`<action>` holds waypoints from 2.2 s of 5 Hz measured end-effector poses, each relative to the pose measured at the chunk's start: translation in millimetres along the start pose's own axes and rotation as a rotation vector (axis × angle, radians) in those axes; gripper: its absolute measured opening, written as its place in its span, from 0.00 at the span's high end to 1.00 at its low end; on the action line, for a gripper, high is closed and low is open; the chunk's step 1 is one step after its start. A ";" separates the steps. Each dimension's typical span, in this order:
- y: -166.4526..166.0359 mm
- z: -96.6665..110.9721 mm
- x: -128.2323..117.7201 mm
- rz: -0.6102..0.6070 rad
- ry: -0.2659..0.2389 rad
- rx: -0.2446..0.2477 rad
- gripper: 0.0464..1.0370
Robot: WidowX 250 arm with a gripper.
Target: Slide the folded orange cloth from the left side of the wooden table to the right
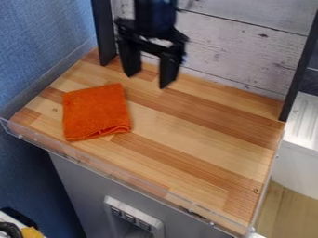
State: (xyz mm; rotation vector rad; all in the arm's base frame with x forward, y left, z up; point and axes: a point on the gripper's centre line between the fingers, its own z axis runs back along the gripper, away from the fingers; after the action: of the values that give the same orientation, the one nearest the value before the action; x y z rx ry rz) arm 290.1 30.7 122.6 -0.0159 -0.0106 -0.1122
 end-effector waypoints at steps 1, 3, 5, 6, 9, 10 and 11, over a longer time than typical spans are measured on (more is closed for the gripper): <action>34.6 -1.0 3.4 -0.026 -0.021 -0.005 0.04; 79.5 2.0 12.3 -0.072 -0.038 0.004 0.04; 92.5 -9.9 16.6 -0.106 -0.025 0.021 0.38; 95.5 -27.6 9.1 -0.097 -0.005 0.019 0.68; 95.1 -84.5 2.4 -0.096 0.021 0.012 0.98; 95.8 -98.5 2.6 -0.088 0.019 0.015 0.99; 95.9 -107.7 1.7 -0.084 0.015 0.020 0.99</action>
State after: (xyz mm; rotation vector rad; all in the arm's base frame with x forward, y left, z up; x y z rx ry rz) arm 303.6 124.0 13.5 0.0053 0.0028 -0.1965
